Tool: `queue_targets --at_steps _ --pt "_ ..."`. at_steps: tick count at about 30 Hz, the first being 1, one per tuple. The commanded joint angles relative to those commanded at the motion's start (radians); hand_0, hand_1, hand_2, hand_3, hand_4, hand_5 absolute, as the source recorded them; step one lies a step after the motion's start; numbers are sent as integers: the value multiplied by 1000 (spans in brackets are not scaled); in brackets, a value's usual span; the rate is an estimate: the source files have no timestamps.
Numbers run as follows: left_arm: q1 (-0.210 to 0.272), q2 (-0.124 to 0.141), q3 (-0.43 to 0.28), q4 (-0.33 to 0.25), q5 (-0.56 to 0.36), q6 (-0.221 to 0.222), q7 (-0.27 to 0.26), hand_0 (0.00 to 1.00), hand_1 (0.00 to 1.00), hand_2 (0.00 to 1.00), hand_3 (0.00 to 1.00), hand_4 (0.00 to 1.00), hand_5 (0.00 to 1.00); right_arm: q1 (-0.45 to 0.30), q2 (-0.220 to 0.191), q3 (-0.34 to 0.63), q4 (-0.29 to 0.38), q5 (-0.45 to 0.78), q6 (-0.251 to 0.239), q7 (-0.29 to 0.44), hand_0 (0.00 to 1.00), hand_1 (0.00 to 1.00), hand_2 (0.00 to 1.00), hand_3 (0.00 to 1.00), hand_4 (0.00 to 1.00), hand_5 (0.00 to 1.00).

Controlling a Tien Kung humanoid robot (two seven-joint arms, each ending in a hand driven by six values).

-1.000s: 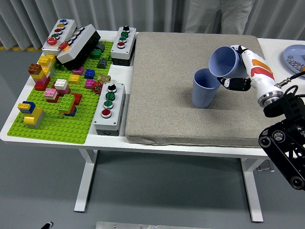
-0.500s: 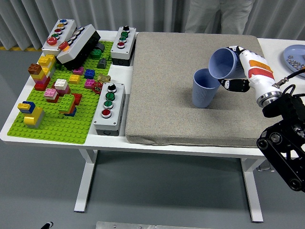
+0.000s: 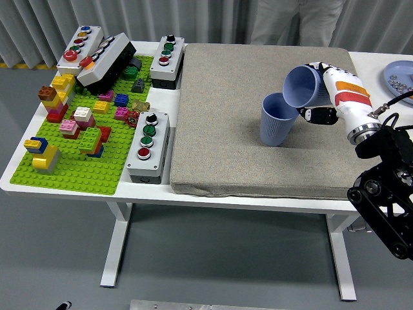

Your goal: Pick cup pour cup place

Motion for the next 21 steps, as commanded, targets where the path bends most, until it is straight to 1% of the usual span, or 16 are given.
queue_targets --at_steps 11,21 --pt "-3 1 -4 0 2 1 0 825 787 858 775 600 998 26 -18 -26 -7 -16 18 -8 782 671 571 640 652 151" --pt "-5 1 -4 0 2 1 0 825 787 858 775 602 998 38 -25 -35 -16 -23 20 -11 791 674 573 636 650 147"
